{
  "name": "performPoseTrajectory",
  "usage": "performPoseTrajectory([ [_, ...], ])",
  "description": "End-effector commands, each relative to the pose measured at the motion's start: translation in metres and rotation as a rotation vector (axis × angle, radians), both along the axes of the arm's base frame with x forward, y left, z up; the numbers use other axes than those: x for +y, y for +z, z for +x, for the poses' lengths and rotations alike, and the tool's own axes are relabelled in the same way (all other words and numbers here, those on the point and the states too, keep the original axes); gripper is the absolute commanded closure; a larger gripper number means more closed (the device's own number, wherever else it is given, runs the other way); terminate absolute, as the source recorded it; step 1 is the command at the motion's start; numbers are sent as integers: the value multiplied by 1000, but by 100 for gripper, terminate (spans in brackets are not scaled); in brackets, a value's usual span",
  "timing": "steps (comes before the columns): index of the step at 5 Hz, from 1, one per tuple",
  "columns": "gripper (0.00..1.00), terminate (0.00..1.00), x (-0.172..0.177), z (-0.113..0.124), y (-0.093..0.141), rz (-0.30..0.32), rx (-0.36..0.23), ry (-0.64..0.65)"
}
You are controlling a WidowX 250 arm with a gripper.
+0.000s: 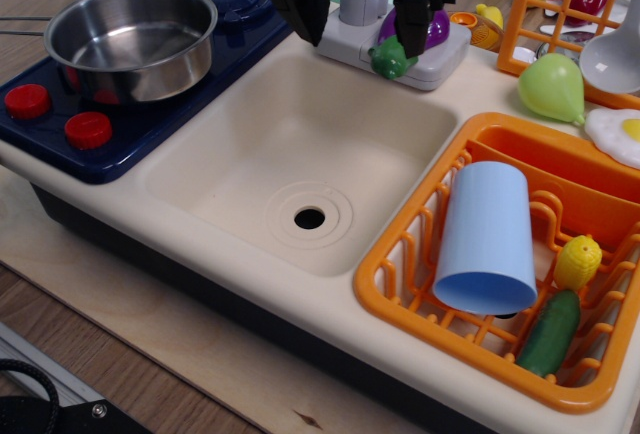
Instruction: Put eggplant into pan
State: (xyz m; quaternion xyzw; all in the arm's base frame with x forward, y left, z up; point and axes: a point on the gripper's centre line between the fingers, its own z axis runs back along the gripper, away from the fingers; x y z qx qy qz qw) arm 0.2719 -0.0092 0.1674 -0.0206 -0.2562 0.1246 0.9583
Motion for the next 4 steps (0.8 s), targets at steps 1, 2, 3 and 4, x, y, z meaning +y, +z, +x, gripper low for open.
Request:
performPoseTrajectory([
  [1, 0, 0, 0, 0, 0, 0, 0, 0],
  [2, 0, 0, 2, 4, -7, 19, -31, -4],
  [3, 0, 0, -1, 9, -11, 68, -75, -28],
  [4, 0, 0, -4, 15, -12, 107, -98, -44],
])
